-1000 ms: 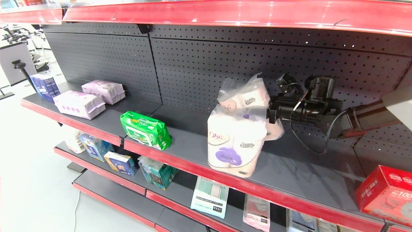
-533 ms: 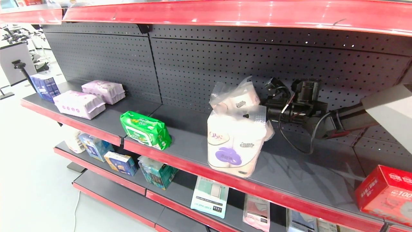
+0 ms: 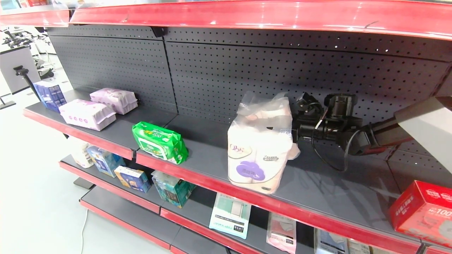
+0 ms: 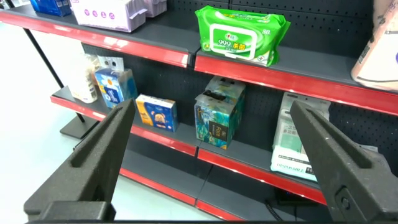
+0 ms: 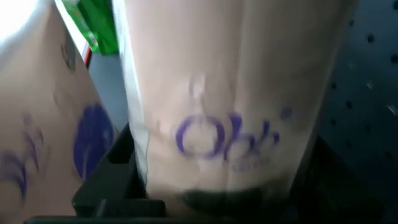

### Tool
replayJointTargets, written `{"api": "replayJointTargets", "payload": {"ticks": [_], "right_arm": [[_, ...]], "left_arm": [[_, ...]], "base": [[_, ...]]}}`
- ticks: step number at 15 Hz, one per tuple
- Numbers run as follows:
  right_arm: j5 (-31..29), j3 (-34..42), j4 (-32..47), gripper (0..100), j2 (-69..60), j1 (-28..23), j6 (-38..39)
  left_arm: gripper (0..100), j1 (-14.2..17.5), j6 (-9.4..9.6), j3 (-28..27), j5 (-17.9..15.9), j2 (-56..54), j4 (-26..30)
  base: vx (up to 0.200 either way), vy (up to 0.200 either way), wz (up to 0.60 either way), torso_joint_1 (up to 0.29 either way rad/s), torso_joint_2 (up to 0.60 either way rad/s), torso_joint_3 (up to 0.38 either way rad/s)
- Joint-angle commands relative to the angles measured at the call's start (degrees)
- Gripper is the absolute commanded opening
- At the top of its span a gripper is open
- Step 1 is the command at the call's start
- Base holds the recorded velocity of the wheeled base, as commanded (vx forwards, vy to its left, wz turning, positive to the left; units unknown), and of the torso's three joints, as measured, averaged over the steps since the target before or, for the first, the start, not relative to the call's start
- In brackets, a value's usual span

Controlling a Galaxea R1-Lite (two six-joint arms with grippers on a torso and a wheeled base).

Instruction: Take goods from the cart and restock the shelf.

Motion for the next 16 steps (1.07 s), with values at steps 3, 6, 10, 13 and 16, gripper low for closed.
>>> {"api": "replayJointTargets", "payload": {"ticks": [3,6,10,13,16], "right_arm": [[1.6,3.05,0.17,0,0.09,-3.39,-3.93],[2.31,4.81,0.17,0,0.27,-4.44,-5.51],[3.63,5.43,0.17,0,0.27,-5.85,-7.62],[3.54,6.39,0.17,0,0.27,-5.85,-8.23],[3.36,7.01,0.08,0,0.62,-5.76,-8.94]], "left_arm": [[100,0.04,0.02,0.0,0.02,0.08,-0.06],[100,0.04,0.02,0.0,0.02,0.08,-0.06],[100,-0.04,0.02,0.0,0.02,0.08,-0.06],[100,0.04,0.02,0.0,0.02,0.08,-0.06],[100,0.04,0.02,0.0,0.02,0.08,-0.06]], "base": [[0.0,0.0,0.0,0.0,0.0,0.0],[0.0,0.0,0.0,0.0,0.0,0.0],[0.0,0.0,0.0,0.0,0.0,0.0],[0.0,0.0,0.0,0.0,0.0,0.0],[0.0,0.0,0.0,0.0,0.0,0.0]]}}
